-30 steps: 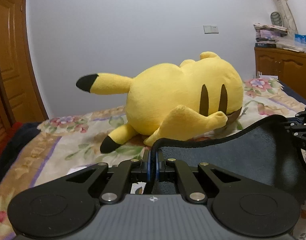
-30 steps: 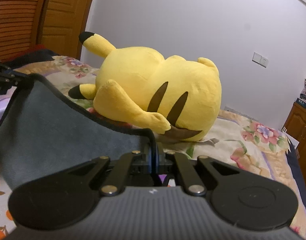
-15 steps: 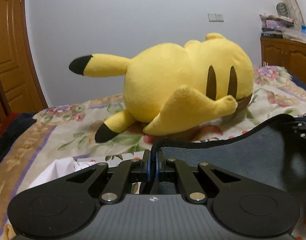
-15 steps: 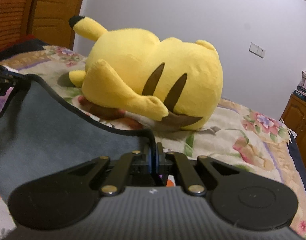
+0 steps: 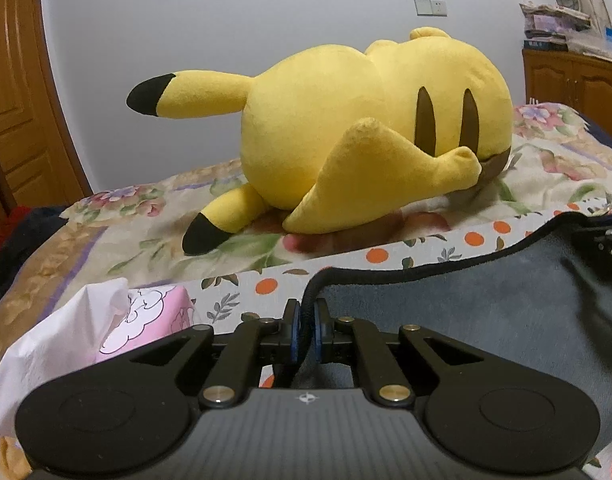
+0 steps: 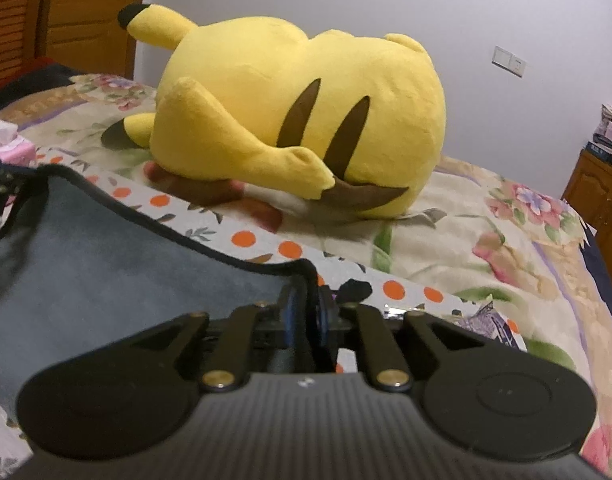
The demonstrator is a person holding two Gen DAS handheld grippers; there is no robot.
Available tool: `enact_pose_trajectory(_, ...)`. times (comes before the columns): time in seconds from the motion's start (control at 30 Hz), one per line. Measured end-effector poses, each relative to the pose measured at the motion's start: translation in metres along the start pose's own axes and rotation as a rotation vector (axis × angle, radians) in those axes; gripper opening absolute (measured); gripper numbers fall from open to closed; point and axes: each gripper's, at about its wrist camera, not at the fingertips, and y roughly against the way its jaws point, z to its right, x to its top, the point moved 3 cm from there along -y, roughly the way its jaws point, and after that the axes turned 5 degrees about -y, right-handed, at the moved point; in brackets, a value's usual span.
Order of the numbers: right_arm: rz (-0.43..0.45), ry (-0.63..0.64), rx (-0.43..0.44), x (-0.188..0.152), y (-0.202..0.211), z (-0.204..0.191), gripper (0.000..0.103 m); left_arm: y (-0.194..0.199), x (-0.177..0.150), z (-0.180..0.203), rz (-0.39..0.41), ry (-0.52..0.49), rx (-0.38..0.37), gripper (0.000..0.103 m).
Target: Fold towel
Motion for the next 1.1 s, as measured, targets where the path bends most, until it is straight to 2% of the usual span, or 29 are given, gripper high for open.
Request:
enact_pose_trajectory(0.03,0.002,-0.006,0.005,0.001,0.001,0.0,0.016,0.0,-0.001,0.0,-0.007,-0.001,0.0,0.014)
enact_pose_trajectory(0.1,0.006,-0.014,0.015,0.002,0.005,-0.002,0.028,0.001,-0.002,-0.001,-0.012,0.0,-0.002,0.033)
enact_pose_trajectory(0.13,0.011,-0.016,0.019,0.002,0.008,-0.003,0.039,0.002,-0.003,-0.001,-0.011,0.001,-0.005,0.037)
enact_pose_trajectory(0.17,0.017,-0.018,0.029,0.002,0.011,-0.006,0.042,0.003,-0.004,-0.001,-0.012,0.003,-0.009,0.04)
enact_pose_trajectory(0.33,0.008,-0.033,0.068,-0.004,0.024,-0.013,0.042,0.016,-0.01,-0.001,-0.026,0.008,-0.032,0.04)
enact_pose_trajectory(0.6,-0.033,-0.061,0.093,-0.025,0.047,-0.02,0.043,0.046,-0.03,0.012,-0.044,-0.002,-0.089,0.047)
enact_pose_trajectory(0.97,-0.058,-0.085,0.1,-0.042,0.071,-0.023,0.057,0.079,-0.045,0.029,-0.073,-0.014,-0.146,0.05)
enact_pose_trajectory(1.1,-0.058,-0.088,0.099,-0.044,0.084,-0.022,0.061,0.09,-0.048,0.031,-0.079,-0.018,-0.147,0.058)
